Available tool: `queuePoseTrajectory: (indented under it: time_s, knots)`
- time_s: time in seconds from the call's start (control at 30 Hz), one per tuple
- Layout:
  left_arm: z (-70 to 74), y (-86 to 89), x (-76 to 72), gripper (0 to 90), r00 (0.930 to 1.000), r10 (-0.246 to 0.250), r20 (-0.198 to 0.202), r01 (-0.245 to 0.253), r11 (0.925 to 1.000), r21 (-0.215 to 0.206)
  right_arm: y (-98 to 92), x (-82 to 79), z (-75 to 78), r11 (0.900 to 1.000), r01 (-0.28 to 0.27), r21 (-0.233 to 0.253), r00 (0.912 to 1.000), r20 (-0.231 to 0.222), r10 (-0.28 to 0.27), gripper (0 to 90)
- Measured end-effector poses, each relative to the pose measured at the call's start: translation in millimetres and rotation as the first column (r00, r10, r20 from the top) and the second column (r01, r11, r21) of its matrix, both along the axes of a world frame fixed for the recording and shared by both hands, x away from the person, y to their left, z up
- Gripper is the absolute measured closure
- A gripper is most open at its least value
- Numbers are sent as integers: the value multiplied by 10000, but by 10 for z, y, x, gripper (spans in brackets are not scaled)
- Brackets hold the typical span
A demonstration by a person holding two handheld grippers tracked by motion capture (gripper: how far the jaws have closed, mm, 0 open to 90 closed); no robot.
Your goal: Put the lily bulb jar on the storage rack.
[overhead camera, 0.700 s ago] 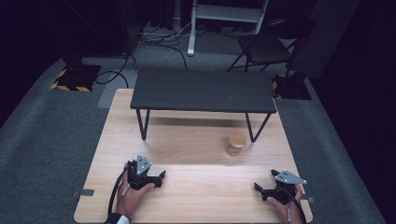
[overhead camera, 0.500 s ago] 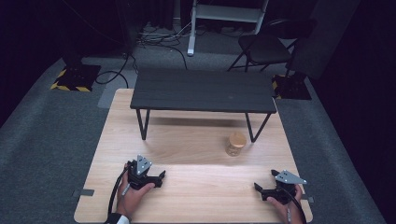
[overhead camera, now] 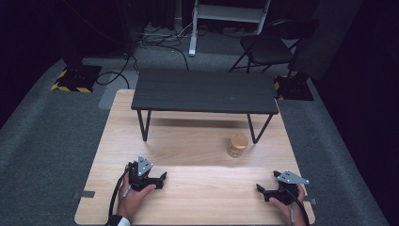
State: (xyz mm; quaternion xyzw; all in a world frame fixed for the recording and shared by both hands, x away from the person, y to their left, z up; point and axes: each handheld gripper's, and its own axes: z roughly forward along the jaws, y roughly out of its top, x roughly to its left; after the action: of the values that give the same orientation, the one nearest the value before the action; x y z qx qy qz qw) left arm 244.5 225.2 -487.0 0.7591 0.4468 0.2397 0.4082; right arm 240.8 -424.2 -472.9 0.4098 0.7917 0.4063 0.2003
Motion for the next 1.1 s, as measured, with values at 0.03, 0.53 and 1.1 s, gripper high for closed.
queuePoseTrajectory:
  time_s: [0.03, 0.53, 1.1]
  knots:
    - [0, -1, 0, 5, 10000, 4, 1, -4, 10000, 4, 0, 0, 0, 10000, 0, 0, 10000, 0, 0, 3]
    - [0, -1, 6, 5, 10000, 5, 6, -5, 10000, 15, 579, 730, 655, 9795, -1829, -849, 9801, 626, 1884, 10]
    - [1, -4, 13, 4, 10000, 25, 0, -25, 10000, 13, 924, 1256, 699, 9858, -1532, -686, 9882, -58, 1532, 35]
